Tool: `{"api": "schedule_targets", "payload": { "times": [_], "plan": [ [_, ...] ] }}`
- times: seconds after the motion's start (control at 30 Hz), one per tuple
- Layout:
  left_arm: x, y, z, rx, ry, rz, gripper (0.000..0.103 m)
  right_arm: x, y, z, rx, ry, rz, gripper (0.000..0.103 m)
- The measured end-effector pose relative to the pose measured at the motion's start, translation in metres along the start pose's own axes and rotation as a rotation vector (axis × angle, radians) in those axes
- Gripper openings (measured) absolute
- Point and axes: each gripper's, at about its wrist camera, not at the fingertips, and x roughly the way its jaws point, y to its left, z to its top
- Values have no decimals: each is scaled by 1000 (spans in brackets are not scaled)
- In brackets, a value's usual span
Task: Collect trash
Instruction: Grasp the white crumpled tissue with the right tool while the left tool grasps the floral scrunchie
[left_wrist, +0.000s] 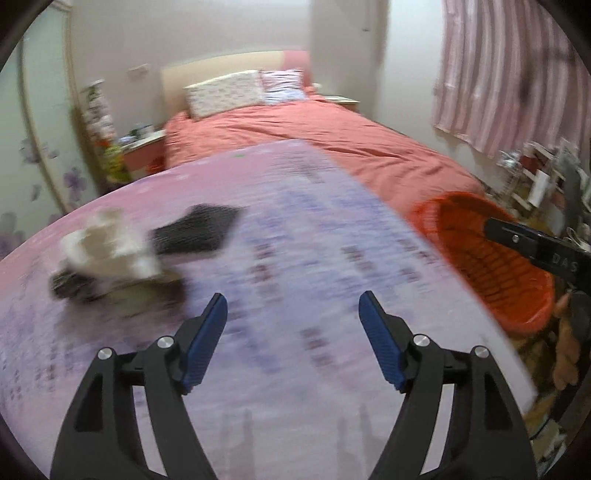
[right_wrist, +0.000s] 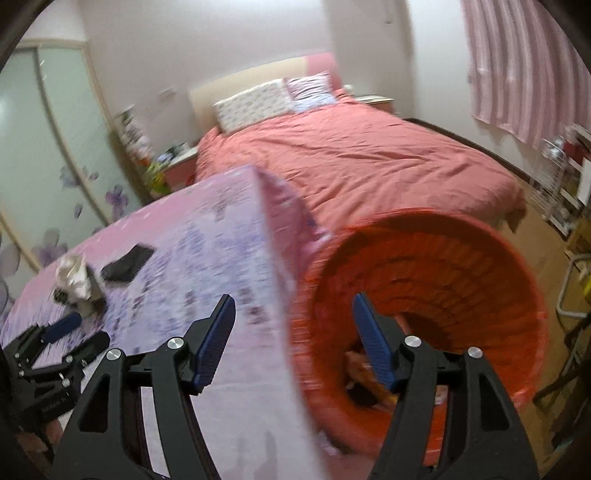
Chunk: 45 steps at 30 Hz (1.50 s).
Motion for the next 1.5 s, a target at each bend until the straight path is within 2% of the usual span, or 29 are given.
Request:
{"api": "schedule_targets", "payload": {
  "times": [0.23, 0.33, 0.47, 0.63, 0.67, 0.7, 0.73, 0.77, 0.83, 1.0, 1.1, 1.23, 1.4, 1.47, 1.5],
  "plan": [
    [-20, 106, -24, -144, -6, 133, 74, 25, 109, 2, -123, 29, 182, 66],
    [-28, 148, -34, -206, -11, 187, 79, 40, 159, 5, -183, 38, 244, 66],
    [-33, 186, -43, -260, -12, 228, 80, 68, 211, 9, -201, 83, 320, 66],
    [-32, 215, -47, -302, -5, 249, 80, 98, 248, 11, -220, 128, 348, 66],
    [-32, 222, -48, -310, -4, 247, 80, 102, 253, 11, -231, 138, 341, 63],
    [-31, 224, -48, -316, -3, 245, 80, 109, 259, 10, -249, 152, 331, 48],
    [-29, 227, -48, -324, -2, 243, 80, 112, 260, 9, -259, 164, 326, 41],
    [-28, 229, -47, -331, -2, 239, 80, 114, 261, 7, -263, 172, 319, 27],
    [-25, 233, -44, -345, -7, 231, 80, 111, 254, 5, -250, 157, 321, 21],
    [-16, 232, -31, -356, -19, 204, 80, 88, 230, 5, -200, 95, 311, 19],
    [-8, 228, -16, -344, -37, 192, 80, 67, 202, 6, -162, 21, 229, 19],
    [12, 219, 4, -316, -32, 215, 79, 57, 165, 6, -127, -8, 91, 19],
    [51, 218, 14, -294, 65, 243, 60, 56, 129, -1, -83, 24, 30, 19],
    [65, 227, 13, -314, 103, 227, 46, 56, 119, -4, -67, 36, 25, 19],
    [68, 229, 11, -326, 114, 207, 34, 56, 116, -5, -62, 41, 24, 19]
  ]
}}
